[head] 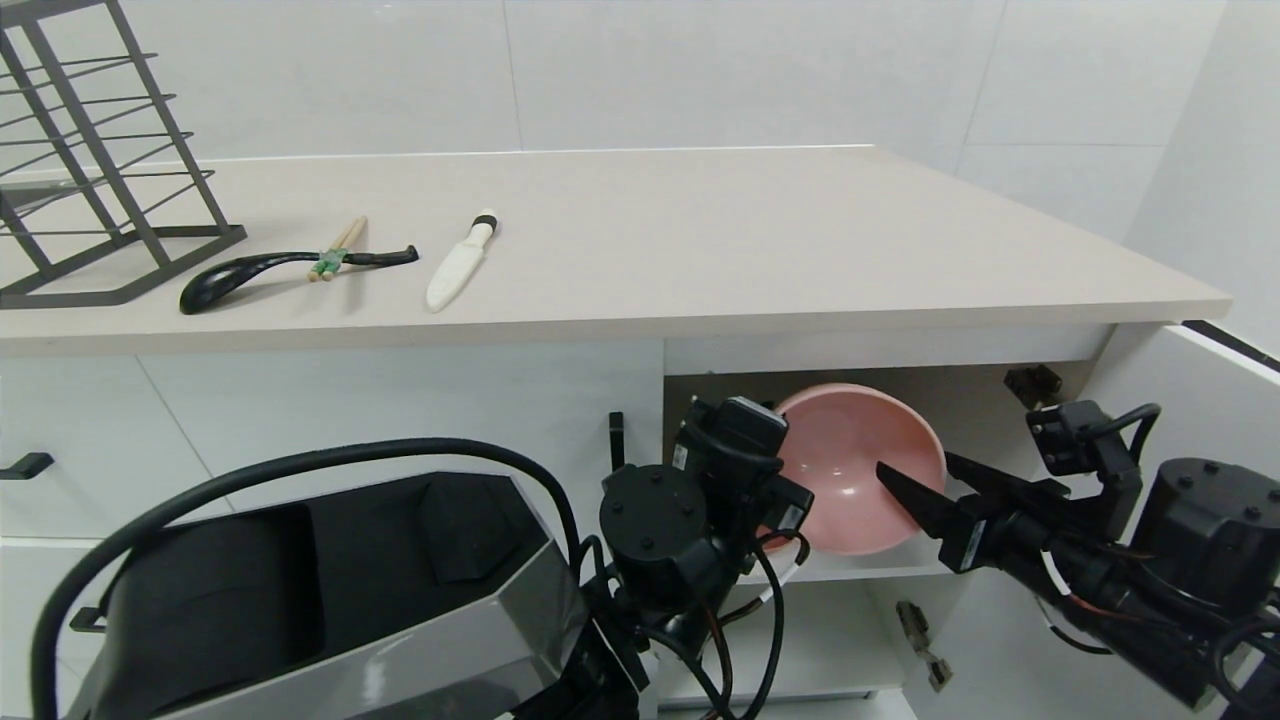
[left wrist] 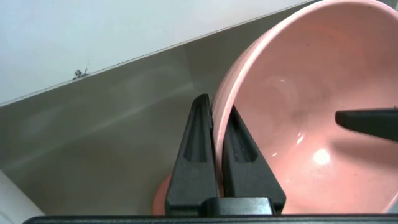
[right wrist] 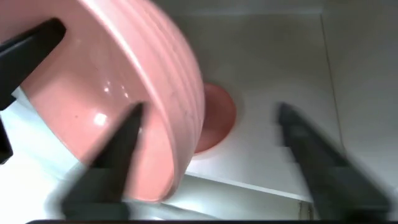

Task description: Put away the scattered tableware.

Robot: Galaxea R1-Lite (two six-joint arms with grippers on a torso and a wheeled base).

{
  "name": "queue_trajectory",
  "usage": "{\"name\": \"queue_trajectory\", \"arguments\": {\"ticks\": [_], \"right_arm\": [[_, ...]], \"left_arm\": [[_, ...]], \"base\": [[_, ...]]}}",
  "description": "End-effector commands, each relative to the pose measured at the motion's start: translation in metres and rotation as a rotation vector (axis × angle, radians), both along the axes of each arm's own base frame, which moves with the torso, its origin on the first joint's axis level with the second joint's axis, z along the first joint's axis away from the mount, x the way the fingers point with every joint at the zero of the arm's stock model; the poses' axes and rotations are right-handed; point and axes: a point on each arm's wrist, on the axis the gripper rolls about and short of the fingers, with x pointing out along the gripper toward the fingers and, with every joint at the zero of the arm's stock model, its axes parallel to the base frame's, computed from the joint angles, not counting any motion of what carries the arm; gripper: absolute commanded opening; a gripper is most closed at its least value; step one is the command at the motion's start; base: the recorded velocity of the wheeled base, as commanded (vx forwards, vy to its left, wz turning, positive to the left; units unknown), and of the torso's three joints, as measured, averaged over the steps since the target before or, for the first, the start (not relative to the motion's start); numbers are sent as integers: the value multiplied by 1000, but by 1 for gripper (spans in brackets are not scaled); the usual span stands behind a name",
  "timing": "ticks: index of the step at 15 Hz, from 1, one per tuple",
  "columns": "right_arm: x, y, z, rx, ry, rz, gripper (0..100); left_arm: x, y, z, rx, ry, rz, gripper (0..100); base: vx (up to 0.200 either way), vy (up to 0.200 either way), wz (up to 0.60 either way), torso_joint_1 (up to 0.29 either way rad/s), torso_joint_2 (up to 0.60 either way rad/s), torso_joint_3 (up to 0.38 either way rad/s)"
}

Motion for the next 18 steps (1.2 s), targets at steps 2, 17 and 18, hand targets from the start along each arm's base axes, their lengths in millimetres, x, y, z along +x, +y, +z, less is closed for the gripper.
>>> {"name": "queue_trajectory", "arguments": {"ticks": [2,17,18], "right_arm": [[-7,9,2,7,-6,47,0],[8,-7,-20,-27,86,-43,0],[8,-7,-23,-30,95,-43,0]], "left_arm": [[-6,-6,0,-17,8,-25,0],[-54,29,29,36,25,-146,100],[-56,34,30,41,28,-155,100]], "base": [[0,0,0,0,0,0],[0,0,0,0,0,0],[0,0,0,0,0,0]]}}
